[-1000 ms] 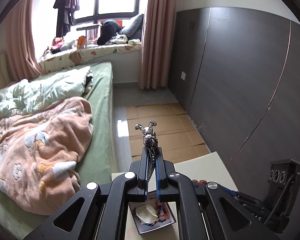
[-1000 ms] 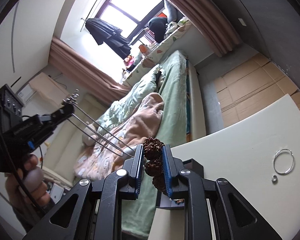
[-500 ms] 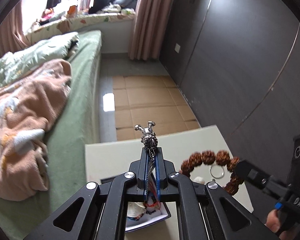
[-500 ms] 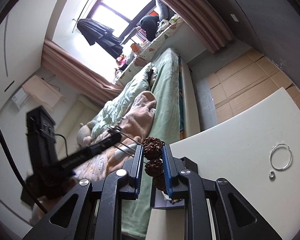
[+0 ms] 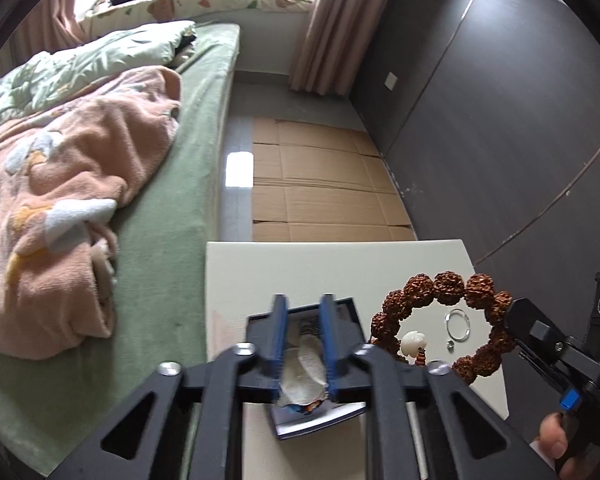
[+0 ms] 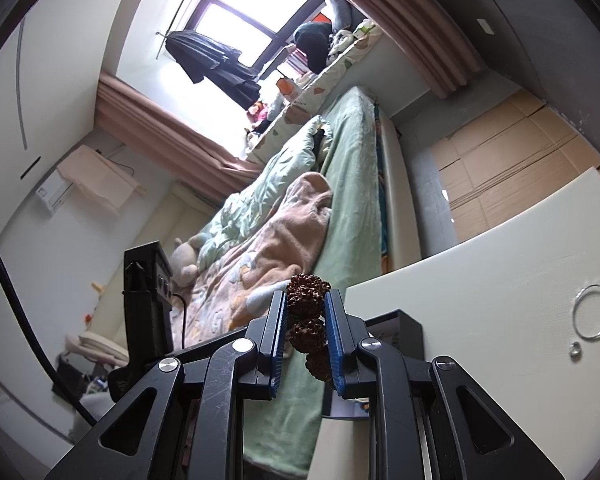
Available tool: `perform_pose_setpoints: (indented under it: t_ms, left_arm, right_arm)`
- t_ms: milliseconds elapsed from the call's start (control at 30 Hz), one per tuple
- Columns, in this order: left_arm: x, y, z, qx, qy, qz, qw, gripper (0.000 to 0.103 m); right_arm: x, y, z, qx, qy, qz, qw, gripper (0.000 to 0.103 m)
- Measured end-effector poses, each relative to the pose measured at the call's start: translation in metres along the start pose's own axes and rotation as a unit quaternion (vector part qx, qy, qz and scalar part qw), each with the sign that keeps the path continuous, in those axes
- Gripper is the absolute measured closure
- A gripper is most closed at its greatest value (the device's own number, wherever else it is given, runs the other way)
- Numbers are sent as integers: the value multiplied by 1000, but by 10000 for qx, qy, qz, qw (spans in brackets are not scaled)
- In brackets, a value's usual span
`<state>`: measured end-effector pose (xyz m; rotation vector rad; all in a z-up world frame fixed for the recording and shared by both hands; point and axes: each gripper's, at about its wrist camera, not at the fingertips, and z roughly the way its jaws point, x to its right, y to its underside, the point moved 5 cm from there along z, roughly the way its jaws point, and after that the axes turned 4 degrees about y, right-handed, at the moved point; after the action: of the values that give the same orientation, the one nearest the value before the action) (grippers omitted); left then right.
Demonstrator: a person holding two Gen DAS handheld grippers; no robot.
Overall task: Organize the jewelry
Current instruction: 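Lower the bead bracelet into the black box and open the right tool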
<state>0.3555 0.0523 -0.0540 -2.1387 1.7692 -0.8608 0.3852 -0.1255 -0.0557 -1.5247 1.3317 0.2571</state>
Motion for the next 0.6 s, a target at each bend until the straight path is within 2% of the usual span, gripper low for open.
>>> perform_pose_setpoints:
  t_ms: [33,67,100,233,333,367,400,467,600]
  left_arm:
    - [-5,1,-4,56,-90,-32,9999,50]
    - [-10,2,-10,146,-160,-67,9997,38]
    - [-15,3,-14,228,-202,-107,9995,36]
    - [-29,7,-19,190,-244,-352,9989,35]
    - [-31,11,-22,162,-394,-339,9985,35]
    - [-30,13,-23,171,-441,-316,9984,35]
    - [-29,14,-23,176,-454,-299,9984,35]
    - [-24,16,-21,169,-396,-301,9986,35]
    - [-5,17,-16,204,-328,-151,9991,35]
  right_arm:
    - [-2,2,5,-41,-7,7,10000,82]
    - [-2,3,8,-73,-11,13,10000,82]
    - [-3,4,12,-98,5,20,9999,82]
    - [-2,9,26,-273,-9,84,9996,82]
    - [-2,13,36,-396,19,96,9992,80]
    - [0,15,38,-451,153,95,9988,72]
    - [1,15,39,-487,284,89,9984,54]
    - [3,15,32,-397,429,42,9983,38]
    - [6,9,9,-172,718,-161,9971,37]
